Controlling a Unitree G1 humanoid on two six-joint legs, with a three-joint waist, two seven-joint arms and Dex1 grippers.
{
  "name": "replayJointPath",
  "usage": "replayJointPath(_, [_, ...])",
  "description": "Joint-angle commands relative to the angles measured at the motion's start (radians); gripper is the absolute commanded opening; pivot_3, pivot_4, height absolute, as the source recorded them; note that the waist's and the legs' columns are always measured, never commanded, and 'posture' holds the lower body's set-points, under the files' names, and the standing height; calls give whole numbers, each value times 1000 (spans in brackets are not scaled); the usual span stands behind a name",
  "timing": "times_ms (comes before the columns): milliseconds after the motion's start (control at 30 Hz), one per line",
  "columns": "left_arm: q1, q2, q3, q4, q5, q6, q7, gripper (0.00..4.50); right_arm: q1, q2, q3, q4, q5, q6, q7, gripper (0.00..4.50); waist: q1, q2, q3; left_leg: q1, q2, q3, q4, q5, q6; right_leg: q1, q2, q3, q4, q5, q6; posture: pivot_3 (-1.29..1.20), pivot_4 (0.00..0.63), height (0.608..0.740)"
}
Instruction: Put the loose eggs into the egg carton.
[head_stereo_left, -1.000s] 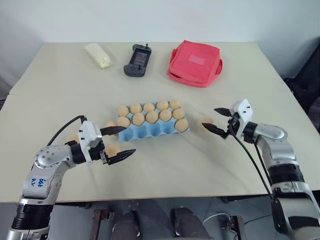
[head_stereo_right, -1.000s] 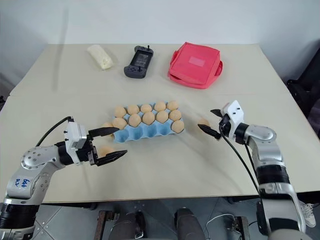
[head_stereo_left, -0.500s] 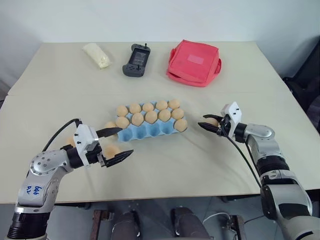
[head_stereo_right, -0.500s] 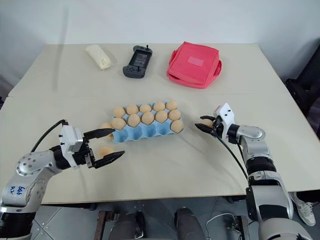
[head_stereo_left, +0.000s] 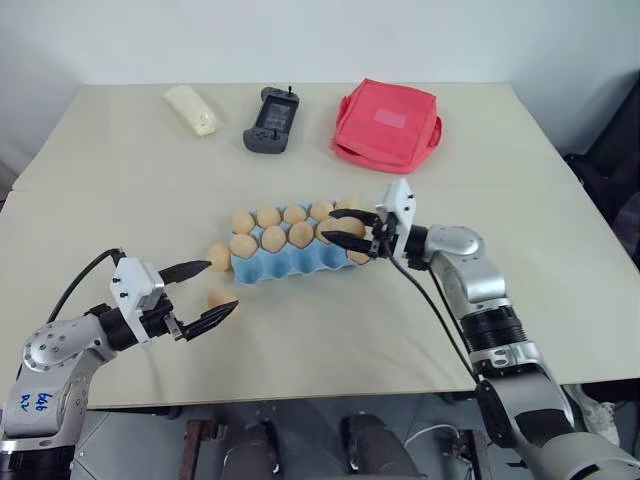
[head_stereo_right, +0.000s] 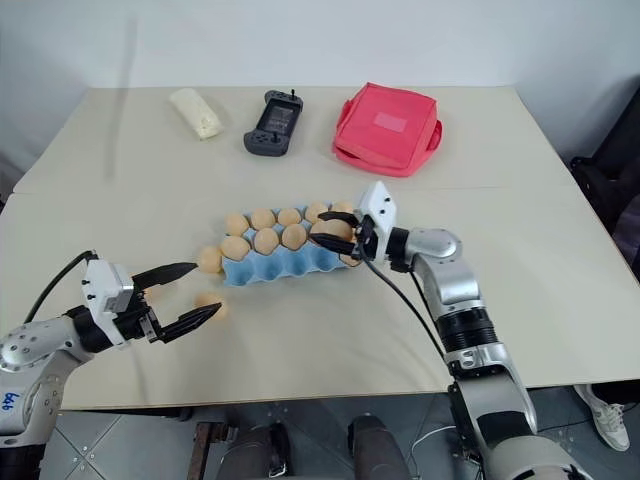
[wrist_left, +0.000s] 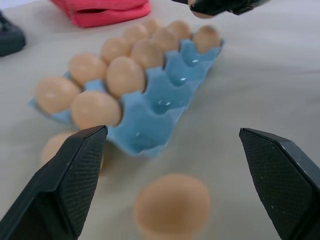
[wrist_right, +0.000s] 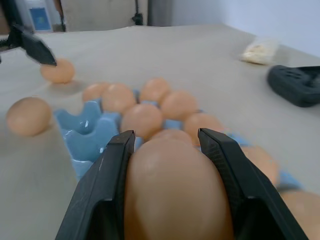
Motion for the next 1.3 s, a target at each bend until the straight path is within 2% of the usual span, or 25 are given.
replayJointPath(33, [13,3,34,-17,-15,-9,8,4500,-2,14,14,-4,-5,-27,3,2720,0,0,0,0,0,0,0,0,0,0,0,0,0,0,0,0,150,740])
replayJointPath(200, [54,1,65,-70,-38,-5,12,4500,6,-12,-2,-17,12,-23,33,4449,-2,0,0,0,0,0,0,0,0,0,-1,0,0,0,0,0,150,740])
replayJointPath(333, [99,18,119,-74,-48,-1,6,4500,31,-69,-21,-72,49,-27,103,4484,-2,0,0,0,0,0,-1,-1,0,0,-1,0,0,0,0,0,150,740])
replayJointPath(533, [236,96,280,30,-39,-20,-94,4500,123,-246,-52,-140,136,-13,313,4484,-2,0,0,0,0,0,-2,-3,-2,0,-2,0,-3,-1,-2,0,150,740])
replayJointPath(667, [366,154,366,88,-66,21,-223,4500,174,-282,-145,-133,239,-137,436,4484,-7,0,0,1,2,1,-2,-5,-3,0,-1,0,-5,-2,-4,0,150,740])
replayJointPath(767, [383,165,378,97,-51,9,-234,4500,176,-318,-159,-110,252,-143,495,4484,-4,0,1,1,2,1,-2,-6,-1,0,-2,-1,-5,-2,-4,0,150,740])
replayJointPath(967, [326,138,288,47,-23,14,-175,4500,235,-333,-133,-167,255,-168,538,4484,1,0,0,1,3,-1,-2,-7,1,2,-5,-2,-5,-3,-5,0,150,740])
replayJointPath(1133, [239,85,175,-5,0,19,-91,4500,266,-334,-128,-214,259,-145,505,4484,-1,0,0,1,2,0,-2,-6,0,2,-4,-1,-5,-2,-5,0,150,740])
replayJointPath(1300, [111,-2,53,48,37,-4,-8,4500,293,-336,-132,-237,250,-137,469,4484,2,0,0,1,2,-1,-1,-5,-2,2,-2,-1,-4,-2,-4,0,150,740])
